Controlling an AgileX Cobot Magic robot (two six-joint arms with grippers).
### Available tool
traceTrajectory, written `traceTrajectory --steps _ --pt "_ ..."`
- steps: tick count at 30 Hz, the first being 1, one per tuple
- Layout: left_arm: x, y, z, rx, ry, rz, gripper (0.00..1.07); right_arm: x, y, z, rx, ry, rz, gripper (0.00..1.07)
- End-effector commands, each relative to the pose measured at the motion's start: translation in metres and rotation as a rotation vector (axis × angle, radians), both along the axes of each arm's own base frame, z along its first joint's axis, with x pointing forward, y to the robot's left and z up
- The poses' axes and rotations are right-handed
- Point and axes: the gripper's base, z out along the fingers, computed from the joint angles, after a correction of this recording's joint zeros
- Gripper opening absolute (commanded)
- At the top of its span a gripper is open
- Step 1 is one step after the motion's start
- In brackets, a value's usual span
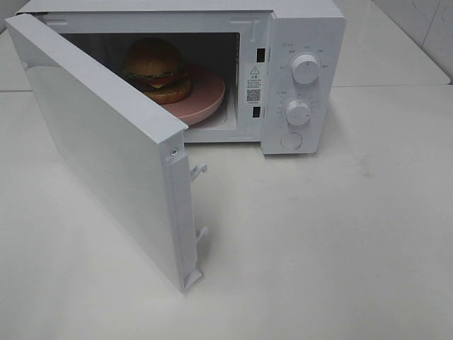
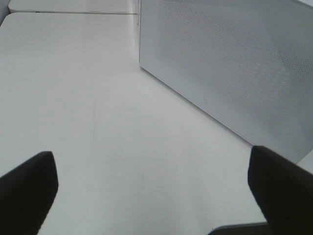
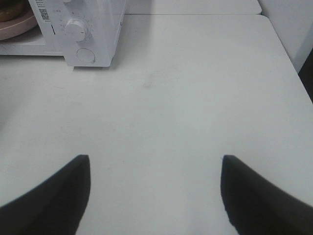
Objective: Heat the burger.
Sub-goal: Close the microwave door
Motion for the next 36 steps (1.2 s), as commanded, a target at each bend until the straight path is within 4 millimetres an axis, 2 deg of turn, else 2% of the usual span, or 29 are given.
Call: traceTrajectory --steps 1,21,29,31,32,33,34,35,36 --pt "0.001 0.000 -0.001 -0.001 0.002 0.002 0.98 -0.003 0.000 0.000 -0.008 -0.035 0.000 0.73" --pt "0.001 -0.001 -0.001 -0.004 0.002 0.001 0.98 -0.003 0.000 0.000 -0.008 -0.035 0.000 0.73" --pt "0.005 0.002 0.016 0.004 -0.075 0.021 0.95 -0.003 0.000 0.000 -0.008 -0.035 0.000 0.73" --pt "0.014 0.003 0.018 0.005 -0.059 0.028 0.85 -0.003 0.000 0.000 -0.008 -0.035 0.000 0.73" --pt "0.014 0.003 0.018 0.005 -0.059 0.028 0.85 -0.003 0.000 0.000 -0.008 -0.035 0.000 0.73" --pt "0.020 0.003 0.020 0.003 -0.053 0.031 0.73 -0.003 0.000 0.000 -0.008 -0.035 0.000 0.73" --pt "0.023 0.004 0.021 0.001 -0.051 0.034 0.66 -0.003 0.000 0.000 -0.008 -0.035 0.000 0.73" --pt "0.023 0.004 0.021 0.001 -0.051 0.034 0.66 -0.003 0.000 0.000 -0.008 -0.035 0.000 0.73" --pt "0.029 0.004 0.021 -0.001 -0.040 0.037 0.52 -0.003 0.000 0.000 -0.008 -0.035 0.000 0.73"
